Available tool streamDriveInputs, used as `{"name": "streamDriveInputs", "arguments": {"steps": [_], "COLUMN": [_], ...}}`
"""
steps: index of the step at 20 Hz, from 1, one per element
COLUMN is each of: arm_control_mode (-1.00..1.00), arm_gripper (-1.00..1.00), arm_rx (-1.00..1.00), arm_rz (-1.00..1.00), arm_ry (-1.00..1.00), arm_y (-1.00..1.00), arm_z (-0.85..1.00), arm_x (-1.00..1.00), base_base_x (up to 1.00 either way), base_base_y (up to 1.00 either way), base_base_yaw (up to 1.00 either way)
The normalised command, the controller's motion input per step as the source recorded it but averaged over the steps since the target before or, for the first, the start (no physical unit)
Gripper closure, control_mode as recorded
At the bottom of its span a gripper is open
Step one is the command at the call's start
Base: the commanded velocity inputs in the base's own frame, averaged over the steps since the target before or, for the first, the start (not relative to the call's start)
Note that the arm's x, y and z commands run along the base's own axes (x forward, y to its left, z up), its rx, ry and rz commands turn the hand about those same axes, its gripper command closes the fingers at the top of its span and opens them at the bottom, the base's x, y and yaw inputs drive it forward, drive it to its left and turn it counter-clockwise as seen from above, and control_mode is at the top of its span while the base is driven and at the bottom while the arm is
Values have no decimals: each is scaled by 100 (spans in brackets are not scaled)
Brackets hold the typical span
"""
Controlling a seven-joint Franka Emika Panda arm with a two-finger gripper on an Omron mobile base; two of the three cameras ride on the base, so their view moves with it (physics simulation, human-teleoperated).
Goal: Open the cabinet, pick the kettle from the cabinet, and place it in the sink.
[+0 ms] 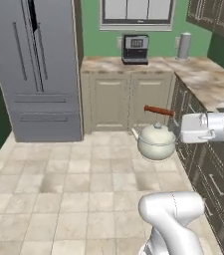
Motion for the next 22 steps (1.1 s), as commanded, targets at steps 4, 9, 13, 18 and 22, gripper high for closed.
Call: {"name": "streamDriveInputs", "arguments": {"steps": [4,9,13,18,22], "arm_control_mode": [100,100,100,100,100], "arm_gripper": [100,100,100,100,100], "arm_rx": [0,0,0,0,0], "arm_rz": [0,0,0,0,0], "arm_ry": [0,0,0,0,0], "arm_y": [0,0,0,0,0], "arm_z": [0,0,0,0,0], "arm_x": [0,0,0,0,0], "base_base_x": [2,4,4,7,13], "base_base_y": [-14,-13,-11,-11,-11], "base_base_yaw": [74,73,73,70,65]}}
